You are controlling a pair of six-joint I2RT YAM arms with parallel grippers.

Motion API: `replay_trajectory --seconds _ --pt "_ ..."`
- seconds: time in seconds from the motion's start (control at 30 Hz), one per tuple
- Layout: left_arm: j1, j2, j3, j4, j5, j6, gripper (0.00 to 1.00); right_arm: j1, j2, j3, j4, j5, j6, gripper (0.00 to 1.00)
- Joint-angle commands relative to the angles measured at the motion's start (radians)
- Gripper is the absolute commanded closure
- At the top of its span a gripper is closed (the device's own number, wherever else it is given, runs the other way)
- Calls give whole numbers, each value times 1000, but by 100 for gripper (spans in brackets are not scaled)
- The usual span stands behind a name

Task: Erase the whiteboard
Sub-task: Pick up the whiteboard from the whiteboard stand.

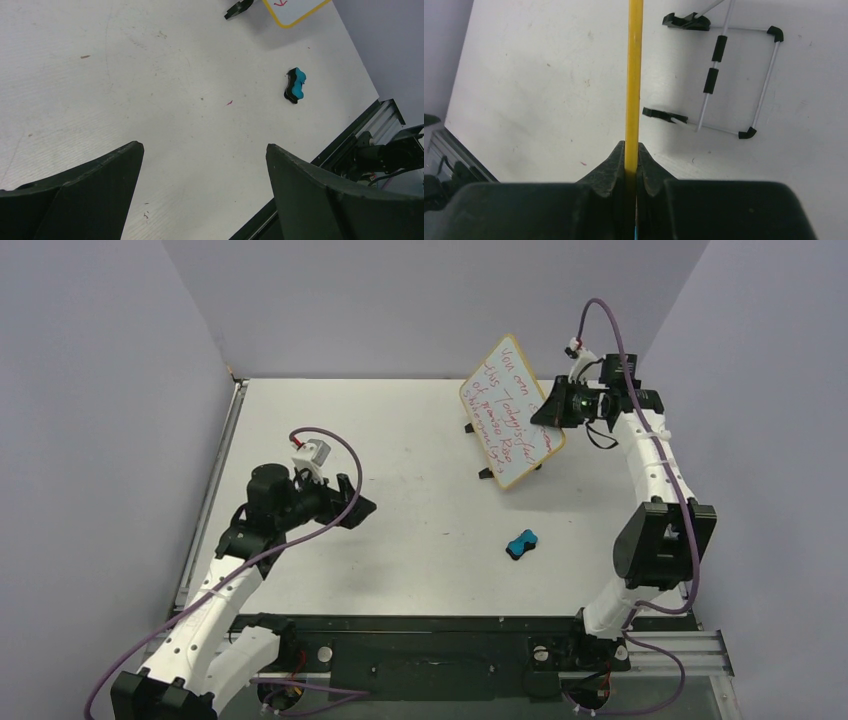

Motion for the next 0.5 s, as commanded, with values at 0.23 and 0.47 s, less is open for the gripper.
replay_trajectory --seconds 0.23,0.47 --pt "-139 -41 -65 252 64 -147 8 112 -199 -55 -322 -24 -474 100" --pt "-441 58 -156 529 -213 -200 8 195 -171 -56 -349 62 -549 100"
